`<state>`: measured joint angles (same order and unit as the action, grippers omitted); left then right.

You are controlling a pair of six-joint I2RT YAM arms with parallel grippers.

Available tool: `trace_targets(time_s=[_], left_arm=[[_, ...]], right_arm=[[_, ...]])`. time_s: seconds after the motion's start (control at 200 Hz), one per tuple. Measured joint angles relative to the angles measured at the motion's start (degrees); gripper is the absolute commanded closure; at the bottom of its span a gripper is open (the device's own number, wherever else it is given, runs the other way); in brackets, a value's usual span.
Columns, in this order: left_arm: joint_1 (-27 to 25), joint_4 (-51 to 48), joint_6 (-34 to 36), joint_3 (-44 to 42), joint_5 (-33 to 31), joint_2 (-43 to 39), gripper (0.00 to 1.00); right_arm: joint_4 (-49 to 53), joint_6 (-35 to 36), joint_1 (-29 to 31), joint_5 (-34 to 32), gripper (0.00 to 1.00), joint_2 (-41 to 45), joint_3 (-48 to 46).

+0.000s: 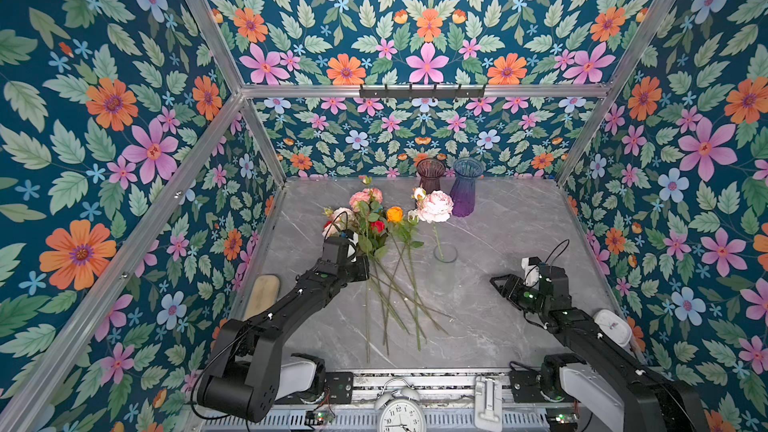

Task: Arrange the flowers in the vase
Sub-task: 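Grasp a pink rose stem from the bunch with the left gripper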

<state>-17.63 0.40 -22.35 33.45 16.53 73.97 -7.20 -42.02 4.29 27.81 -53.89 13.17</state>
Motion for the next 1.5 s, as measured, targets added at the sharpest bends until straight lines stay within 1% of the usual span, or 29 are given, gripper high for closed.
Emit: trace_targets(time_s=[0.105, 0.15, 0.185, 0.255, 0.625, 0.775, 0.88, 1.005, 1.105, 1.296, 1.406, 1.496], left_arm=[[0.0, 0.6, 0.3, 0.1, 0.1, 1.7, 0.71], [0.0, 0.9, 0.2, 0.1, 0.1, 2.3, 0.64], [0.0, 1.1, 0.2, 0.1, 0.1, 2.7, 0.61], [0.1, 1.3, 0.2, 0.1, 0.0, 3.1, 0.60], [0.3, 2.8, 0.2, 0.2, 0.1, 5.7, 0.60], [0.3, 3.5, 0.2, 0.5, 0.1, 7.2, 0.63], [0.4, 4.3, 0.2, 0.5, 0.2, 8.0, 0.70], [0.4, 4.8, 0.1, 1.1, 0.5, 9.1, 0.84], [0.4, 5.4, -0.4, 1.8, 1.0, 10.1, 1.00], [0.5, 6.2, -0.3, 2.4, 2.6, 10.0, 1.00], [0.5, 5.9, -1.3, 3.0, 3.1, 7.3, 1.00], [0.5, 6.0, -1.7, 3.8, 3.7, 3.7, 1.00]], right_arm=[[0.0, 0.0, 0.0, 0.0, 0.45, 0.1, 0.0], [0.0, 0.0, 0.0, 0.0, 0.45, 0.1, 0.0], [0.0, 0.0, 0.0, 0.0, 0.45, 0.1, 0.0], [0.0, 0.0, 0.0, 0.0, 0.45, 0.1, 0.0], [0.0, 0.0, 0.0, 0.0, 0.45, 0.2, 0.0], [0.0, 0.0, 0.0, 0.0, 0.45, 0.2, 0.0], [0.0, -0.3, 0.0, 0.0, 0.45, 0.2, 0.0], [0.0, -0.3, 0.0, 0.0, 0.45, 0.2, 0.0], [0.0, -0.3, 0.0, 0.0, 0.45, 0.2, 0.0], [0.0, -0.3, 0.0, 0.0, 0.45, 0.2, 0.0], [0.0, -0.3, 0.0, 0.0, 0.45, 0.2, 0.0], [0.0, -0.3, 0.0, 0.0, 0.45, 0.0, 0.0]])
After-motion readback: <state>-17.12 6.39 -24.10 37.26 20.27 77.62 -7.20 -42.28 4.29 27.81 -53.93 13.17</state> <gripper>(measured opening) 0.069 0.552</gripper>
